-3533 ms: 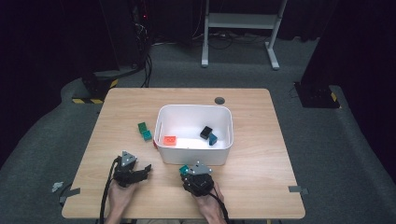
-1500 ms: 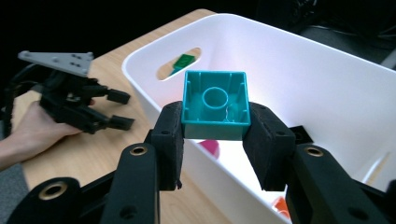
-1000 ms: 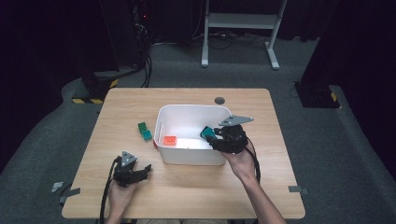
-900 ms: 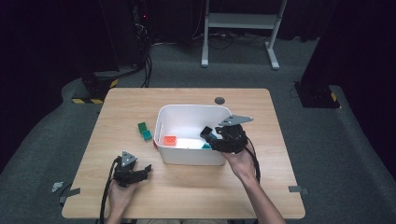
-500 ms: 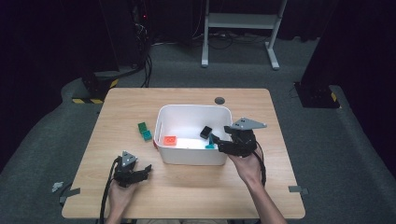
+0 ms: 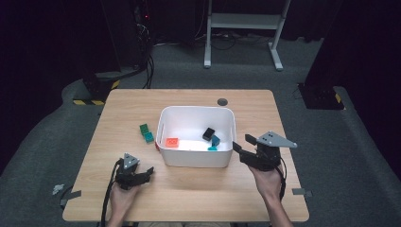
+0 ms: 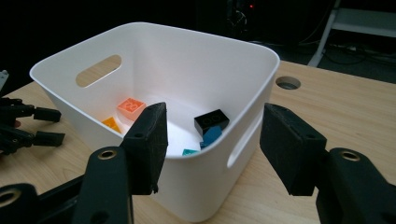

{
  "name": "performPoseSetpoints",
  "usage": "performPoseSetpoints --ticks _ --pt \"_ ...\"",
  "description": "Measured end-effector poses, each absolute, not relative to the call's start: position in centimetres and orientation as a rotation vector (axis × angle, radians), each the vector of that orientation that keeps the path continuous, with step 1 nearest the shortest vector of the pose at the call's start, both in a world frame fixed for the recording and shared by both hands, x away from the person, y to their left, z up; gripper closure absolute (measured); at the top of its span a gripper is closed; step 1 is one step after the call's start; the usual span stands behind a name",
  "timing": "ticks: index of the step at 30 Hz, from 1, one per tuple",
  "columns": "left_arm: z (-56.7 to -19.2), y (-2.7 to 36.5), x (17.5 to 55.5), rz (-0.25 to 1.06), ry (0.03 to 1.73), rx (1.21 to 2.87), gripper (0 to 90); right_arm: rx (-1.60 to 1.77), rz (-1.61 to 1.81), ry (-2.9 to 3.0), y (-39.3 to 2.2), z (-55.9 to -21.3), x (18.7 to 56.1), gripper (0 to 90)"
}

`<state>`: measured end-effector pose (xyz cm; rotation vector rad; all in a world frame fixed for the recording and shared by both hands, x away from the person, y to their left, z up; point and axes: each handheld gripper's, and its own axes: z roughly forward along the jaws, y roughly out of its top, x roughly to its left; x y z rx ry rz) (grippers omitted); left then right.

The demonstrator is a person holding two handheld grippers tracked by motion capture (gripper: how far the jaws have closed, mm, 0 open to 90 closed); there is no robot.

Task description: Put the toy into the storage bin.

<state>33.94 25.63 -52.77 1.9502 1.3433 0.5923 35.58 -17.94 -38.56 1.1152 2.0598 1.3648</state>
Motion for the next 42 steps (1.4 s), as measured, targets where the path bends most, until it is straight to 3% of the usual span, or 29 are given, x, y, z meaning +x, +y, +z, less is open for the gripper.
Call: performPoseSetpoints --ticks 13,29,39,42 --pt "-52.8 25.6 33.9 0.593 1.344 1.951 26.2 1.220 1.354 2.010 -20.5 -41.6 34.9 41.7" --pt "-52.8 25.6 34.0 0.595 1.340 1.958 25.3 1.407 1.093 2.027 -22.4 -50.7 37.6 41.3" --pt "-52.7 25.7 34.2 0.584 1.341 1.965 21.1 1.395 0.951 2.056 -21.8 -52.1 38.4 40.7" --pt "-52.7 26.0 34.5 0.572 1.365 1.945 21.1 1.409 0.897 2.089 -21.6 -52.3 38.8 36.7"
